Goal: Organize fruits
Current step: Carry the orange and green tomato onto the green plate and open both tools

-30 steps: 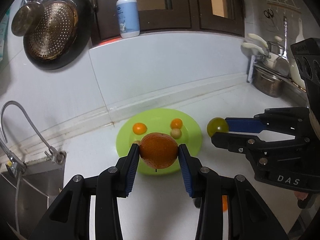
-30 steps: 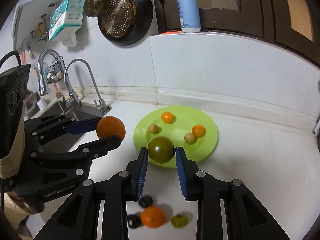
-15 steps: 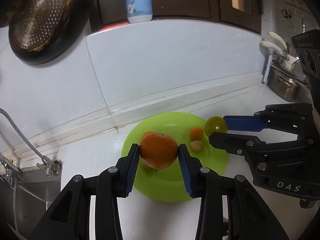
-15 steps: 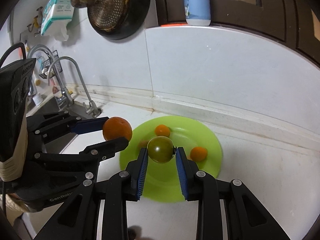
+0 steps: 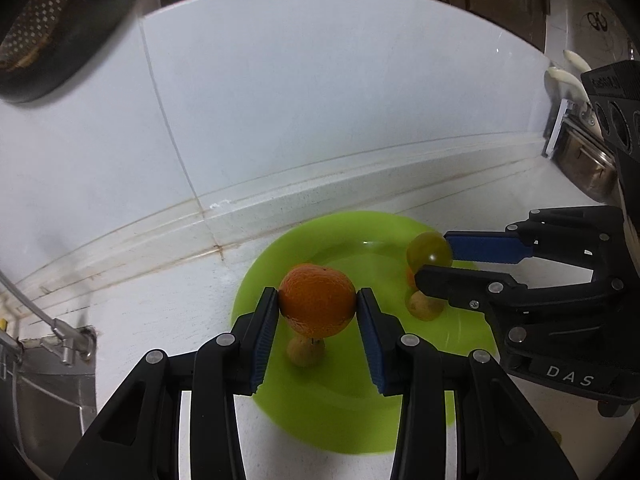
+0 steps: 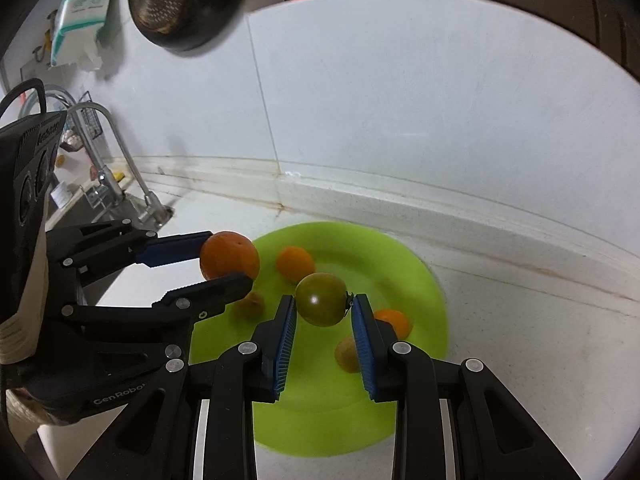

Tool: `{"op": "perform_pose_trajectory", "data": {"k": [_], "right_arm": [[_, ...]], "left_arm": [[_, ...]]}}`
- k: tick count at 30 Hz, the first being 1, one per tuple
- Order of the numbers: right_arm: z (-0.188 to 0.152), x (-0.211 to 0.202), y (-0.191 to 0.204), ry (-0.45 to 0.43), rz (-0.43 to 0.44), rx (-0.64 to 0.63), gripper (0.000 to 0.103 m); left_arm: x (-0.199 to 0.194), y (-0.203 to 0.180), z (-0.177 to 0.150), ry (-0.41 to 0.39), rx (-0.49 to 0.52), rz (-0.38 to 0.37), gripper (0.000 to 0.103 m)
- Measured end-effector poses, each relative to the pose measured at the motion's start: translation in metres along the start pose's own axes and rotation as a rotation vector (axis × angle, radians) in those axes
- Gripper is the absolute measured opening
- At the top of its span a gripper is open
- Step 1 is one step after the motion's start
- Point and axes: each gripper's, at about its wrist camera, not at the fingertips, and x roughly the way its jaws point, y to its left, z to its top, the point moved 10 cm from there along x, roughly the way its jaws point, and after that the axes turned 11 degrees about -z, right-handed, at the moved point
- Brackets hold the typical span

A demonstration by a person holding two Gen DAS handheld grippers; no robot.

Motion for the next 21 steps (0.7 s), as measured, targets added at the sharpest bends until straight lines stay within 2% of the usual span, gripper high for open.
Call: {"op": "perform_pose_trajectory", "data": {"k": [9,12,14,16,21], "right_arm": [[-0.001,0.021,-0.008,0.025,-0.004,0.009,0.03],[-0.001,0.021,-0.011,0.024,-0.019,0.016,0.034],[-0.001,0.017,-0.014,0.015,-0.03,0.021,0.04],[-0.001,0.012,-0.015,0.0,-0.037,0.024,0.04],[0.0,-0.014,-0.018,-0.04,-0.052,0.03,0.04]], "left_arm": [[0.02,0.004,-0.001,0.033,-0.009,-0.003,0.041],[0.013,0.006,0.002,0.011,-0.009,0.035,0.055],[0.004,0.006,0.005,-0.011,-0.006,0.048,0.057],[-0.006,0.007,0.008,-0.026,-0.014,0.065,0.063],[-0.038,-0.005,0.01,-0.063,-0.001,0.079,0.069]]}}
